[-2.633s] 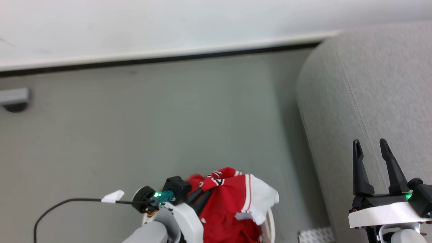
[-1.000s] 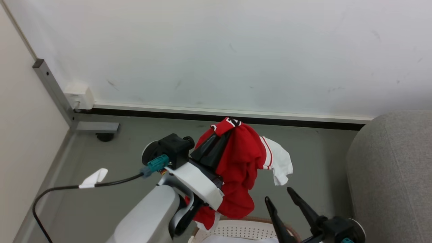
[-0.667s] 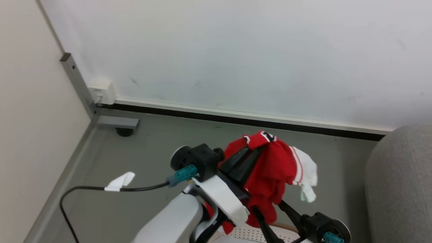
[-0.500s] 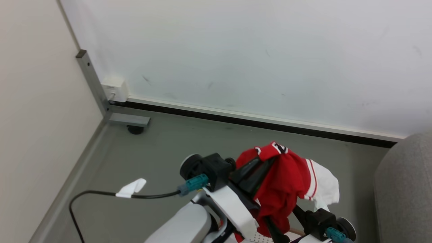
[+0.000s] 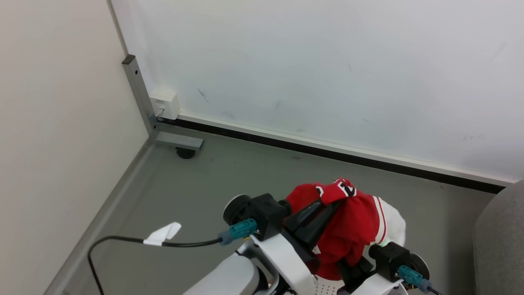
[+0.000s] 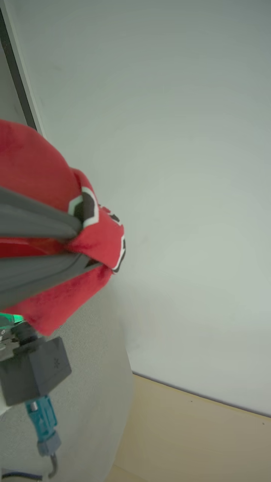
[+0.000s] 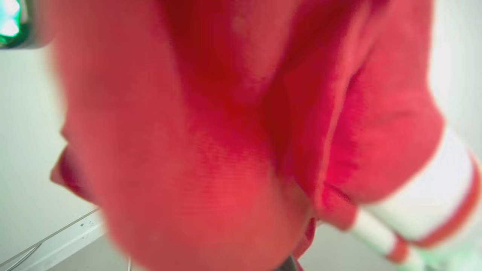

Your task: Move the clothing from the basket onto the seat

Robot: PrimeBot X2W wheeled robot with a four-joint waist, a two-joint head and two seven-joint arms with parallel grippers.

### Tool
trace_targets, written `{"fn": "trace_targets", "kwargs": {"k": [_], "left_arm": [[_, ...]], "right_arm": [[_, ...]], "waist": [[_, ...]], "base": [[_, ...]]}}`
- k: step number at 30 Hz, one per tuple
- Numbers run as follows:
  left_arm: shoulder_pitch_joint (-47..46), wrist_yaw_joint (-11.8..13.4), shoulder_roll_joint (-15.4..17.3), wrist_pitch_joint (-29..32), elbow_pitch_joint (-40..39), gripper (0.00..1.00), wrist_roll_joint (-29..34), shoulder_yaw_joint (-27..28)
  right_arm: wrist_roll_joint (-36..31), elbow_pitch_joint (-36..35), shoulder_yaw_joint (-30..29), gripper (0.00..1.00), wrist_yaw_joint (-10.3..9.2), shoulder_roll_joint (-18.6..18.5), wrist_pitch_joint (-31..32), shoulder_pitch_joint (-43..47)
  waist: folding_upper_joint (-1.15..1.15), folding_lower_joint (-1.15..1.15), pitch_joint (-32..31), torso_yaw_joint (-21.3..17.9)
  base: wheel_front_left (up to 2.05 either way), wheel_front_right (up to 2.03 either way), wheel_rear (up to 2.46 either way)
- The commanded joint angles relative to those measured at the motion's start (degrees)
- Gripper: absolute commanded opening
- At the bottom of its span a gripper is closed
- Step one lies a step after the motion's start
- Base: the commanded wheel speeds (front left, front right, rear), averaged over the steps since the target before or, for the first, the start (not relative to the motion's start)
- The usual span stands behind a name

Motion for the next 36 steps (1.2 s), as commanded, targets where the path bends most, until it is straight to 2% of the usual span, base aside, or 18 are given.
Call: {"fn": "trace_targets", "kwargs": {"k": [1,13,14,15,16,25,36], "left_arm": [[0.69,0.30,0.63,-0.20,0.33,0.00,-0.50,0.63],[2.60,0.69,2.12,-0.99,1.82,0.00,-2.09,1.05],[2.71,0.69,2.15,-0.94,1.78,0.12,-2.25,1.08],[2.75,0.77,2.25,-0.94,1.65,0.42,-2.32,1.23],[2.86,0.87,2.42,-1.02,1.54,1.00,-2.39,1.37],[3.92,1.08,3.26,-1.39,1.08,1.00,-2.82,1.13],[5.14,1.08,4.80,-3.18,0.53,1.00,-2.28,1.46]], "right_arm": [[-0.56,-1.49,-0.93,0.00,-0.12,-0.19,0.03,1.18],[-1.02,-5.73,-4.86,0.00,-0.12,-0.16,0.02,4.15],[-0.97,-6.00,-5.10,0.00,-0.12,-0.18,0.03,4.19],[-0.81,-6.31,-5.24,0.00,-0.12,-0.18,0.03,4.11],[-0.62,-6.63,-5.47,0.00,-0.12,-0.19,0.03,3.99],[-2.00,-9.93,-10.40,0.00,-0.12,-0.18,0.02,3.18],[-8.39,-13.51,-20.46,0.00,-0.12,-0.16,0.03,5.45]], "waist": [[0.00,0.00,0.06,-0.12],[0.00,0.00,0.54,-2.91],[0.00,0.00,0.64,-3.21],[0.00,0.00,0.80,-3.58],[0.00,0.00,0.85,-3.97],[0.00,0.00,1.30,-8.74],[0.00,0.00,3.33,-18.89]], "base": [[0.00,0.00,0.00],[0.00,0.00,0.00],[0.00,0.00,0.00],[0.00,0.00,0.00],[0.00,0.00,0.00],[0.00,0.00,0.00],[0.00,0.00,0.00]]}}
